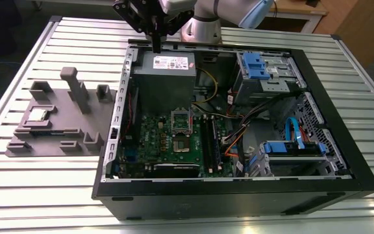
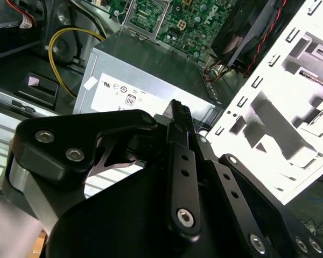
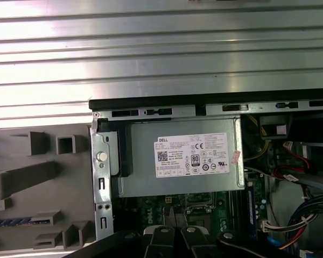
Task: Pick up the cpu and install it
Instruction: 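Reach for the cpu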
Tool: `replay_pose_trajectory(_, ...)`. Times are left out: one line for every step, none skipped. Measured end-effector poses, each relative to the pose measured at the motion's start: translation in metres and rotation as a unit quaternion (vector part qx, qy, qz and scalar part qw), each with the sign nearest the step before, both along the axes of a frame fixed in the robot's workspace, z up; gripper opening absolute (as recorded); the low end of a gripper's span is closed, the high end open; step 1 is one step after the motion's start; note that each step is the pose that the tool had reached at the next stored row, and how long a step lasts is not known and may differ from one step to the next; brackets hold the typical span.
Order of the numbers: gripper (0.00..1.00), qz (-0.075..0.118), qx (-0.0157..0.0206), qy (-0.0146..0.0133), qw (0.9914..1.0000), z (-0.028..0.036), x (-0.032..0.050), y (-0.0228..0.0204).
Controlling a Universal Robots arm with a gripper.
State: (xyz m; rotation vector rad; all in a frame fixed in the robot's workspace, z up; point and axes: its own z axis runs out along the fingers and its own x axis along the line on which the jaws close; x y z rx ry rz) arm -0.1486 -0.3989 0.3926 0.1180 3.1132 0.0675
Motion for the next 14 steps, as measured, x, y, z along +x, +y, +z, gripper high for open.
replay_pose_trajectory(0.1, 0.0, 0.0, 0.0, 1.0, -0.0001, -0.0002, 0.0)
replay_pose_trajectory(0.1, 0.0, 0.0, 0.0001, 1.0, -0.0001, -0.0003, 0.0)
replay_pose_trajectory(0.1, 0.0, 0.0, 0.0002, 1.0, -0.0001, -0.0005, 0.0)
replay_pose_trajectory(0.1, 0.0, 0.0, 0.0001, 1.0, -0.0001, -0.0008, 0.0)
replay_pose_trajectory(0.1, 0.0, 0.0, 0.0002, 1.0, -0.0001, -0.0009, 0.0)
replay_pose_trajectory(0.1, 0.0, 0.0, 0.0003, 1.0, -0.0001, -0.0009, 0.0)
replay_pose_trajectory(0.1, 0.0, 0.0, 0.0003, 1.0, -0.0002, -0.0011, 0.0)
replay_pose_trajectory(0.1, 0.0, 0.0, 0.0004, 1.0, -0.0002, -0.0012, 0.0)
replay_pose_trajectory(0.1, 0.0, 0.0, 0.0005, 1.0, -0.0002, -0.0013, 0.0)
replay_pose_trajectory(0.1, 0.0, 0.0, 0.0005, 1.0, -0.0003, -0.0015, 0.0)
replay_pose_trajectory(0.1, 0.0, 0.0, 0.0005, 1.0, -0.0004, -0.0017, 0.0)
replay_pose_trajectory(0.1, 0.0, 0.0, 0.0006, 1.0, -0.0004, -0.0017, 0.0)
replay_pose_trajectory(0.1, 0.0, 0.0, 0.0007, 1.0, -0.0004, -0.0018, 0.0)
replay_pose_trajectory(0.1, 0.0, 0.0001, 0.0007, 1.0, -0.0004, -0.0021, 0.0)
